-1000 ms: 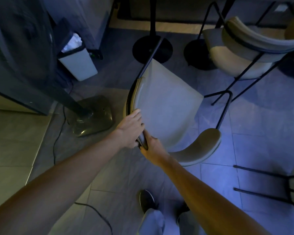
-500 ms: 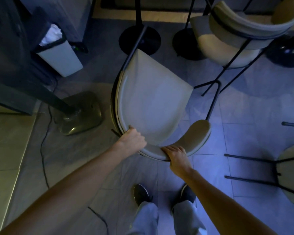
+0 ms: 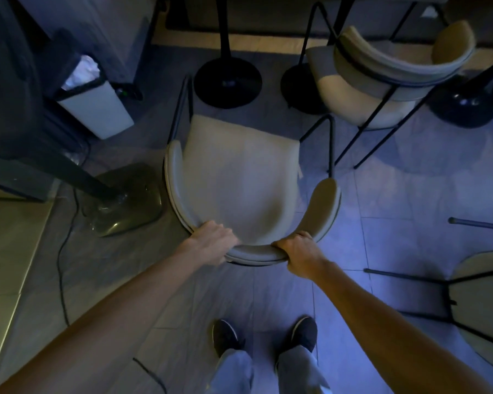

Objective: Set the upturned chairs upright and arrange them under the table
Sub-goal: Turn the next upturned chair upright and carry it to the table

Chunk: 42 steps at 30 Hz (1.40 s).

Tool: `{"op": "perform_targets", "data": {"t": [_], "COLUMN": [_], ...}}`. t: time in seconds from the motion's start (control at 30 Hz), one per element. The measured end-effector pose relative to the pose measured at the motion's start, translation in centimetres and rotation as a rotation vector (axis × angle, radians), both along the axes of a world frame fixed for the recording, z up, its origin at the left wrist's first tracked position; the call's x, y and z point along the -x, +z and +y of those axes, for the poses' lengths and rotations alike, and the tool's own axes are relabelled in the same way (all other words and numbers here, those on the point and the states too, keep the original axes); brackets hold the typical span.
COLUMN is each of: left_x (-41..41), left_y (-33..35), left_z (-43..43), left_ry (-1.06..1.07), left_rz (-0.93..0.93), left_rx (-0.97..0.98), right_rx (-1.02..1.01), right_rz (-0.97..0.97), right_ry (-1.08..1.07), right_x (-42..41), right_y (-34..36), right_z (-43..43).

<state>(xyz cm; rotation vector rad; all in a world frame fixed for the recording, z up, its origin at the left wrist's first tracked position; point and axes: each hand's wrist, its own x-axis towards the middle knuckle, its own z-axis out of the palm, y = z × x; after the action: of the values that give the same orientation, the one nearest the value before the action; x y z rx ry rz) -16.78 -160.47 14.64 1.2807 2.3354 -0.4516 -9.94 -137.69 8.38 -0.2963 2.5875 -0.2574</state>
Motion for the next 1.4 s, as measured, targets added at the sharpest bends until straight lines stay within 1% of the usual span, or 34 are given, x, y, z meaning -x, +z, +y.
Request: {"op": "perform_targets", "data": {"t": [0.23,0.4,0.53,0.67,0.73,0.83,1.1,1.23,1.33,1.4], "left_x": [1.3,1.9,2.8,3.5,3.9,4.9,7.2,7.1,6.9,7.0], "left_y": [-0.1,-0.8,-1.4,-2.8,-3.3,-3.4,-4.6,-4.8,-4.9,-4.8], "left_z": [-2.1,-3.5,-5.2,-6.9,-7.8,-9.4,-12.8,-13.0,-12.9,-12.7], "left_ry": [0.126,0.146,0.213,0.276,0.317,0.368,0.446,0.444,0.466,0.487], "left_rz": [-0.095,-0.067,-0.087,-0.041,-0.048,-0.094,-0.122,-0.116,-0.102,-0.094], "left_rx": [-0.045,-0.065,-0.091,-0.072,-0.077,-0.093,-0.079,-0.099,-0.115,-0.092], "right_rx": [-0.034,-0.029,-0.032,-0.04,-0.059,-0.088,-0.154,-0.163,-0.131,-0.109], "right_rz": [0.061,0.1,0.12,0.155,0.174,0.173,0.12,0.14,0.162,0.169], "right_ry": [0.072,0.088,0.105,0.125,0.14,0.165,0.204,0.203,0.207,0.212], "right_x": [1.5,1.8,2.8,4.3,5.1,6.2,9.1,9.1,9.0,9.1], "right_y": [0.3,0.3,0.7,0.8,0.8,0.9,0.9,0.5,0.4,0.6], "right_z": [-1.6,-2.4,-3.9,-6.3,-7.5,-9.2,-12.7,-12.7,-12.4,-12.3]}}
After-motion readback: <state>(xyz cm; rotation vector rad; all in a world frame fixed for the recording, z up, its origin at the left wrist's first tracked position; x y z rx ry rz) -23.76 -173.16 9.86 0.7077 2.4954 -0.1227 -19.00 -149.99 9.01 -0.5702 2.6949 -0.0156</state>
